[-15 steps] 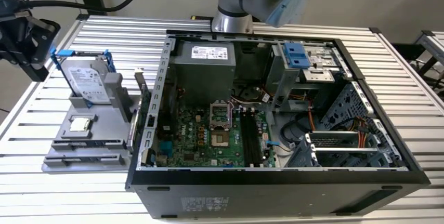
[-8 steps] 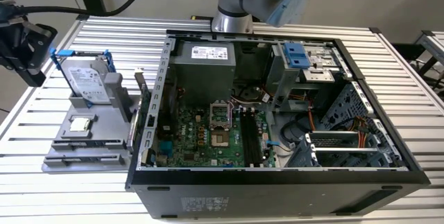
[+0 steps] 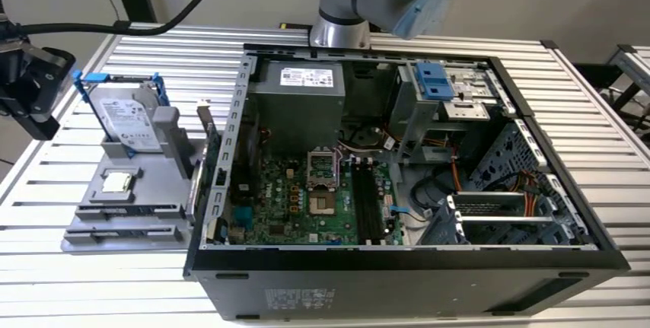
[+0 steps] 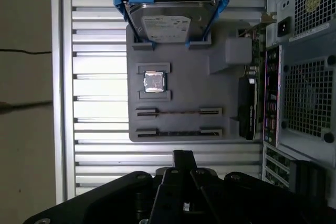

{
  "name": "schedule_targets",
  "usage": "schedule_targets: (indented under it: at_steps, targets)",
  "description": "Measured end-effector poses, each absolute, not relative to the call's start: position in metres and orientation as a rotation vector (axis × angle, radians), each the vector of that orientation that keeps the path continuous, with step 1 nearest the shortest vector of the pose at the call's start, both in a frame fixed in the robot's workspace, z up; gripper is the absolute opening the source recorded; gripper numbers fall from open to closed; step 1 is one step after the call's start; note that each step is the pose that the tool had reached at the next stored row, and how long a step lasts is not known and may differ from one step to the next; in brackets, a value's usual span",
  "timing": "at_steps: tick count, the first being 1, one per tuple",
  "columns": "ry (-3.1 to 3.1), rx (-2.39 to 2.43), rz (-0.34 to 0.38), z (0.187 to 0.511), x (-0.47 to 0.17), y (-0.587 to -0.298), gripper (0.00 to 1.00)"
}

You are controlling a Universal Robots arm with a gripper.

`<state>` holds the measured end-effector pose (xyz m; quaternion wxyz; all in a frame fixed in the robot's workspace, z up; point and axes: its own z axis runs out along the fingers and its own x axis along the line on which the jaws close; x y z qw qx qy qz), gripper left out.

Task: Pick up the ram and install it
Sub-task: 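Pick up the ram and move it above insertion slot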

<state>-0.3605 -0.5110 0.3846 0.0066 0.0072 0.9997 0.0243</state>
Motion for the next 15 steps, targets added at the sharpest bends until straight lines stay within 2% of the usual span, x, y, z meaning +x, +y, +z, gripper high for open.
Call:
schedule_targets:
  at_steps: [15]
  targets:
    - [3.125,0.022,0.076,0.3845,-0.3605,-0.512,0.0]
